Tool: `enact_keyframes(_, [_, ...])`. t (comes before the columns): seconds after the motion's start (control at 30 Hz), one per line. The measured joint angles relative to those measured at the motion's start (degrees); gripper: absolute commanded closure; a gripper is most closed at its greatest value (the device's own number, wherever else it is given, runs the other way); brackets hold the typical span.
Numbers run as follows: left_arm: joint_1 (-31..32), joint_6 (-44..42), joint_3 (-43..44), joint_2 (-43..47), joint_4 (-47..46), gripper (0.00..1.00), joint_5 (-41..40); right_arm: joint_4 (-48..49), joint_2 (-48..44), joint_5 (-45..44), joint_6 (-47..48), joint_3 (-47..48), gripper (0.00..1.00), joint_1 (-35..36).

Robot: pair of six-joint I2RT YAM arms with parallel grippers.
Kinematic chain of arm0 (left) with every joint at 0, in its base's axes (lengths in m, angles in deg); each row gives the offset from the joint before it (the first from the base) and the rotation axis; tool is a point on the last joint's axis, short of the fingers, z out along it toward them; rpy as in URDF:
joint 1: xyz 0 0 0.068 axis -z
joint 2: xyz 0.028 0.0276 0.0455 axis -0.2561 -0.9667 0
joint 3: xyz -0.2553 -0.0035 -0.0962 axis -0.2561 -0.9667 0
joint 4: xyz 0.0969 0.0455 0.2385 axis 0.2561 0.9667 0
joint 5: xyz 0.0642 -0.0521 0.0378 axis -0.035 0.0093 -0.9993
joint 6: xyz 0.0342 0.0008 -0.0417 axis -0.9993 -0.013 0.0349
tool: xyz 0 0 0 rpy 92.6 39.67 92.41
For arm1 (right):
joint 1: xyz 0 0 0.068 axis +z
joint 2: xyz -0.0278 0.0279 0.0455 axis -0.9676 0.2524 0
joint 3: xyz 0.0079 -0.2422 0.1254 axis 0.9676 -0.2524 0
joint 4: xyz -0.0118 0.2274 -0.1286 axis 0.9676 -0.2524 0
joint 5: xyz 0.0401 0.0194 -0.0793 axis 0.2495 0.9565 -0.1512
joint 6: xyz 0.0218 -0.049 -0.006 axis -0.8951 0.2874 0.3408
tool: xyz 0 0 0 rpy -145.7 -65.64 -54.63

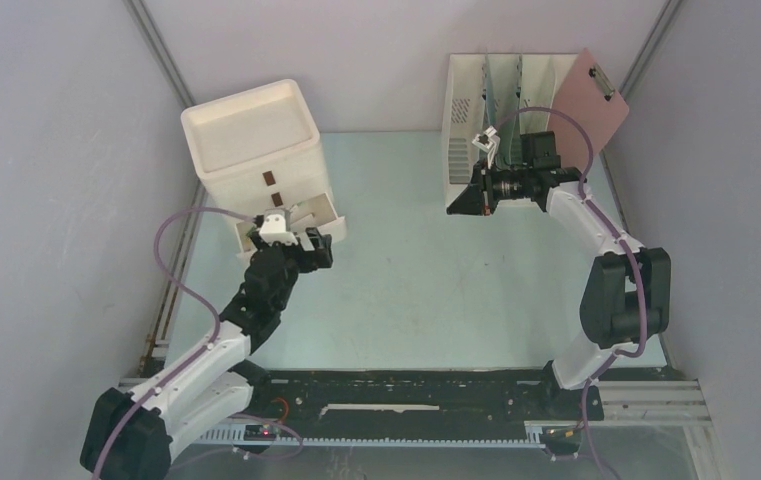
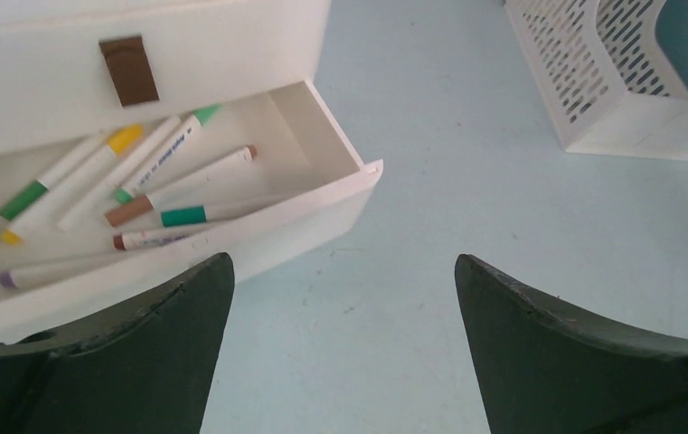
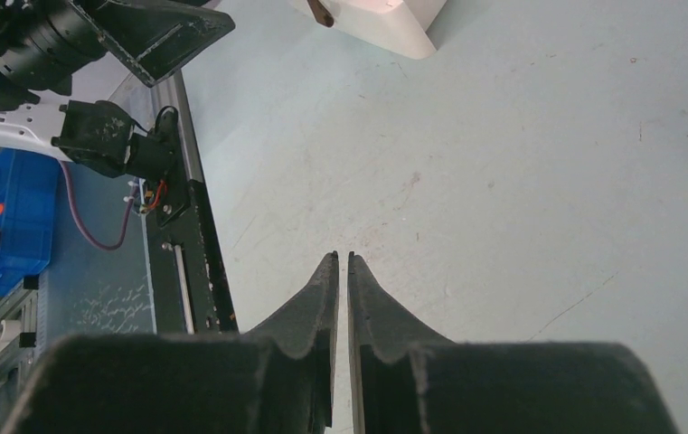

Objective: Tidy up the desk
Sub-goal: Place the stationery in the drawer, then close the drawer in the storage box.

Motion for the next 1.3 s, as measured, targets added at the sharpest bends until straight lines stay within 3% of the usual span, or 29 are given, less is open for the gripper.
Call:
enact_keyframes(0.3, [-3.58, 12.63, -7.02, 1.86, -2.89, 0.08, 2.16, 0.0, -0.07, 0.04, 0.02, 0.0, 0.86, 0.0])
enact_keyframes(0.57, [-8.41, 20.15, -7.87, -6.73, -5.05, 0.19, 5.03, -0.04, -0.07, 0.07, 0.04, 0.0, 0.86, -0.11])
enact_keyframes(0.67, [-10.86, 22.67, -7.87, -10.75, -6.58, 0.31, 6.99, -0.02, -0.07, 0.09, 0.04, 0.0, 0.86, -0.22])
enact_keyframes(0.87, [-15.65, 26.93, -7.85, -18.32, -8.96, 0.87, 10.64, -0.04, -0.07, 0.31, 0.04, 0.0, 0.86, -0.52])
enact_keyframes(0.93, [-16.55, 27.87, -7.82, -20.92, -9.4, 0.99, 10.86, -0.04, -0.07, 0.52, 0.04, 0.0, 0.86, -0.52])
enact_keyframes(1.3, [-18.21, 36.11, -1.97, -30.05, -10.69, 0.99, 2.62, -0.04, -0.07, 1.33, 0.04, 0.0, 0.86, -0.68])
